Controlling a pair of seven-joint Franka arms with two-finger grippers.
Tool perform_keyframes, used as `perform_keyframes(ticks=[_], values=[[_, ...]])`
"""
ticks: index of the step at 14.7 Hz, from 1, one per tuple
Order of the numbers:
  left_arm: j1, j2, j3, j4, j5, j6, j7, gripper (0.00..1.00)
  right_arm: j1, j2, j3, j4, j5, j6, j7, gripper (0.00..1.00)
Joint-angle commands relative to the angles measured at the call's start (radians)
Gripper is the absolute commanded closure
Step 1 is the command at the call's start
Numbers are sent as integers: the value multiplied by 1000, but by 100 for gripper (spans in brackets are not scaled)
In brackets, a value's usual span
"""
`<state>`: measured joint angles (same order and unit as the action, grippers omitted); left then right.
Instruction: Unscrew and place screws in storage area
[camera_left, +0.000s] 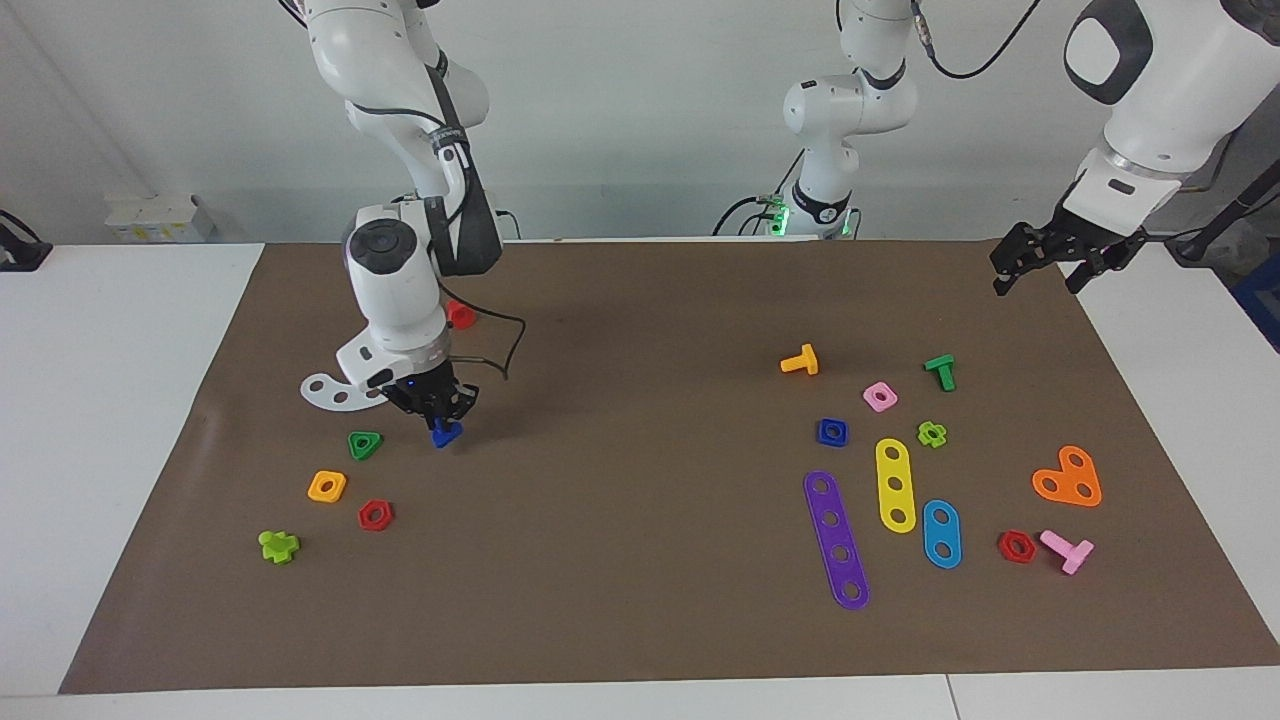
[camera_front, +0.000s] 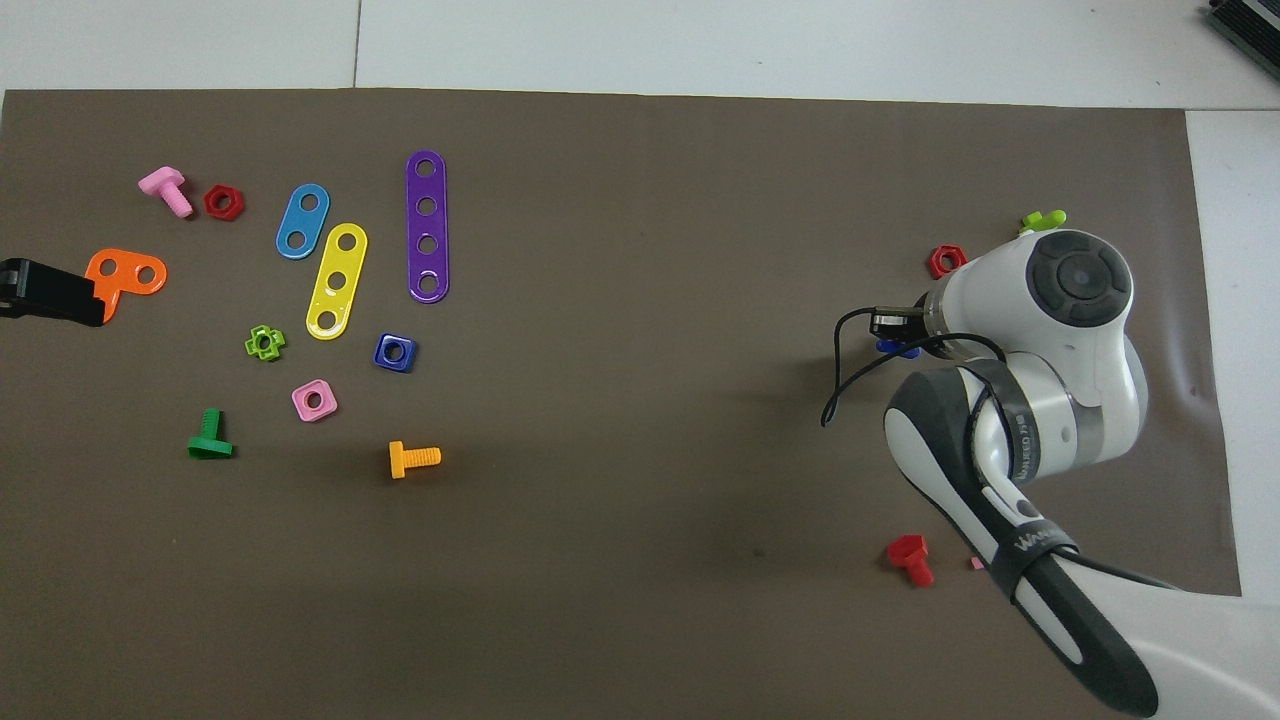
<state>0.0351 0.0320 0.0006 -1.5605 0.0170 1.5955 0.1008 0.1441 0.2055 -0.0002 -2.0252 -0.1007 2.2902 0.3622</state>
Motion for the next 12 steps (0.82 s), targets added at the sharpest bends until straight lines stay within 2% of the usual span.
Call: perform_keyframes(ticks=[1,9,10,11,12], values=[[5,-3,1,28,-17,11,-3,0,-38,12,14,-23,7,55,-42,100],[-8,5,-2,63,-19,21,-4,0,-78,57,16,-15,15,123,-80,100],[-8,5,-2,63,-19,23,-4,0,-77,55,14,-15,15,124,-81,81],[-6,5,-2,63,-19,27,-4,0,-77,55,14,-17,15,124,-80,79],[-3,3,-2,62,-19,37,-4,0,-75,55,14,-18,15,123,-80,68]])
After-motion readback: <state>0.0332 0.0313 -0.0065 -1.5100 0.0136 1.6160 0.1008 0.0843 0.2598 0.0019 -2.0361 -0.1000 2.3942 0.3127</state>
